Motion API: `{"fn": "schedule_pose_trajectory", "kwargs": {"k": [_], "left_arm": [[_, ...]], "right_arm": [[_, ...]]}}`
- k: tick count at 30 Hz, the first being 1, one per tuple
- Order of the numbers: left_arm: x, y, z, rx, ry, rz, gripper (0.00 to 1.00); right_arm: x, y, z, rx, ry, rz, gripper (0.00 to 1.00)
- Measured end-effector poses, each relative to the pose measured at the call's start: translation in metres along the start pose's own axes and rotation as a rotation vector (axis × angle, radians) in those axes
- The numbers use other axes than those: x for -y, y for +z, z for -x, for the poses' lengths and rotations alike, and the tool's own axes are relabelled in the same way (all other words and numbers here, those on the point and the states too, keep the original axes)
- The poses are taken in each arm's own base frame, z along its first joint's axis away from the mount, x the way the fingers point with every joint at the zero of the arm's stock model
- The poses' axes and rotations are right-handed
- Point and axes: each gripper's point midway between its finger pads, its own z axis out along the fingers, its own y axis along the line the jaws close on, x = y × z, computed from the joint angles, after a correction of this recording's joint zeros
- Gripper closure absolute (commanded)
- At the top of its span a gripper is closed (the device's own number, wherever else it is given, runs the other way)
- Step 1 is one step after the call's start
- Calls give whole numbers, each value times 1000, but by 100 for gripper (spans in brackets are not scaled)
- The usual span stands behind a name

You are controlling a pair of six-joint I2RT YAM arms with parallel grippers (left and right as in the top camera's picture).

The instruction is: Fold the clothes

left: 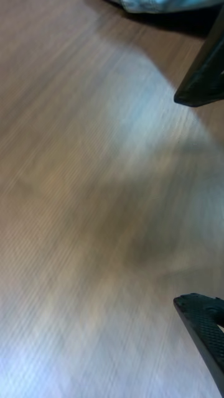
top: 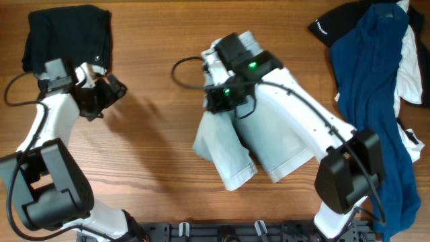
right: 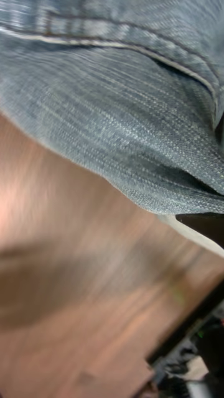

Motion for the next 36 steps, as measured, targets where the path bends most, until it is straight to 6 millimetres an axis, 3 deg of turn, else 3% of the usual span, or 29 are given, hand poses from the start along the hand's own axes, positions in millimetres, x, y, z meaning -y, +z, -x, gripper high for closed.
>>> {"fn": "schedule_pose_trajectory", "kwargs": {"k": [1, 3, 4, 6, 9, 11, 12, 13, 14, 18, 21, 24, 26, 28, 29, 33, 35, 36], "left_arm": [[-10, -3, -1, -11, -30, 13, 6], [-19, -6, -3, -21, -44, 24, 6], [-18, -5, -4, -26, -39, 24, 6], [-13, -3, -8, -36, -8, 20, 7], [7, 3, -16, -54, 55, 4, 6], [29, 10, -18, -47, 122, -21, 5], [46, 14, -23, -45, 169, -40, 5], [61, 18, -27, -43, 210, -58, 5], [72, 20, -29, -37, 242, -72, 4], [136, 30, -45, 7, 406, -170, 6], [165, 32, -53, 34, 472, -221, 7], [157, 30, -40, 60, 406, -208, 8], [131, 26, -20, 81, 313, -172, 7], [93, 16, 3, 107, 208, -120, 7], [75, 7, 13, 122, 162, -98, 7], [28, -17, 31, 156, 39, -42, 9], [18, -19, 31, 147, 11, -26, 9], [12, -20, 28, 135, -6, -16, 9]], "right_arm": [[-15, 5, -5, -14, -32, 16, 96], [-19, 6, -7, -20, -39, 26, 96], [-15, 4, -5, -15, -26, 29, 96], [13, -8, 7, 18, 41, 22, 96], [110, -49, 29, 131, 242, -43, 95], [185, -85, 29, 215, 391, -101, 96], [213, -98, 24, 238, 449, -123, 96], [224, -100, 21, 240, 467, -131, 96], [237, -95, 17, 224, 485, -139, 96], [259, -59, 9, 142, 515, -141, 96], [264, -45, 4, 107, 517, -135, 96], [249, -39, 7, 92, 465, -111, 96], [209, -32, 15, 73, 366, -81, 96], [146, -25, 23, 64, 222, -41, 96], [102, -23, 25, 61, 126, -14, 96], [-30, -22, 4, 48, -158, 71, 96], [-71, -36, -7, 65, -233, 107, 96], [-82, -51, -9, 94, -254, 118, 96]]}}
